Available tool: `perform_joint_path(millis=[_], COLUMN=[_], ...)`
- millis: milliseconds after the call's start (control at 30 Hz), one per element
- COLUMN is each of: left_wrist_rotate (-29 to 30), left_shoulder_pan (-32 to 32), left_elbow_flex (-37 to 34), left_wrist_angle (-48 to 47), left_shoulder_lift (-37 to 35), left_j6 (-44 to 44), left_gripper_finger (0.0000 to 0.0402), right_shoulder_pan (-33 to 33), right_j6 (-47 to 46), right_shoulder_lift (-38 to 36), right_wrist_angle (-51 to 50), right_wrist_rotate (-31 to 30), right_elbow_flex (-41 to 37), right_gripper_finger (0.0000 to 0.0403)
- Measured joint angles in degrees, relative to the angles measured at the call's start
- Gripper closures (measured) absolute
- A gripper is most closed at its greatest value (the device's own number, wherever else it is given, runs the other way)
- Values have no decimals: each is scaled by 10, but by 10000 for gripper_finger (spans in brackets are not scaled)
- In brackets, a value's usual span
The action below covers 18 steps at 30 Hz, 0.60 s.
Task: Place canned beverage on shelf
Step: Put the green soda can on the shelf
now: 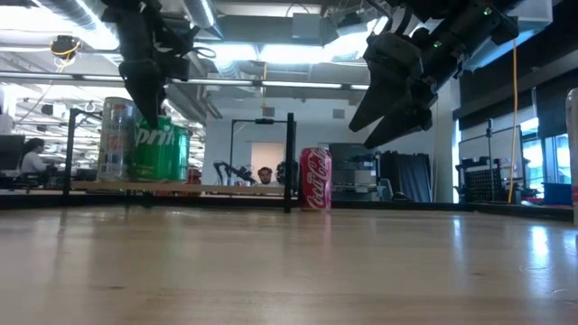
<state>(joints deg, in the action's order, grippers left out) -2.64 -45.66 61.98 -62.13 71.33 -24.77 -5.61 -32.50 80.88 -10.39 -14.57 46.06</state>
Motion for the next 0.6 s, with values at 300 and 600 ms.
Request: perform_joint_path(millis=[300, 600], left_wrist_rotate=[19, 29], left_shoulder_pan=[-5, -5], left_elbow_flex=[0, 0], left_wrist_angle=[3, 14], left_shoulder_lift=[0, 0], left_j6=[-13, -13], left_gripper_finger=[105, 80], right_shoulder_pan=[0, 0], right_j6=[-4, -4], right_shoulder_lift=[0, 0], right_wrist_angle=[0, 0], right_wrist_rotate=[0, 0], right_elbow_flex=[0, 0], right_gripper_finger=[88, 88])
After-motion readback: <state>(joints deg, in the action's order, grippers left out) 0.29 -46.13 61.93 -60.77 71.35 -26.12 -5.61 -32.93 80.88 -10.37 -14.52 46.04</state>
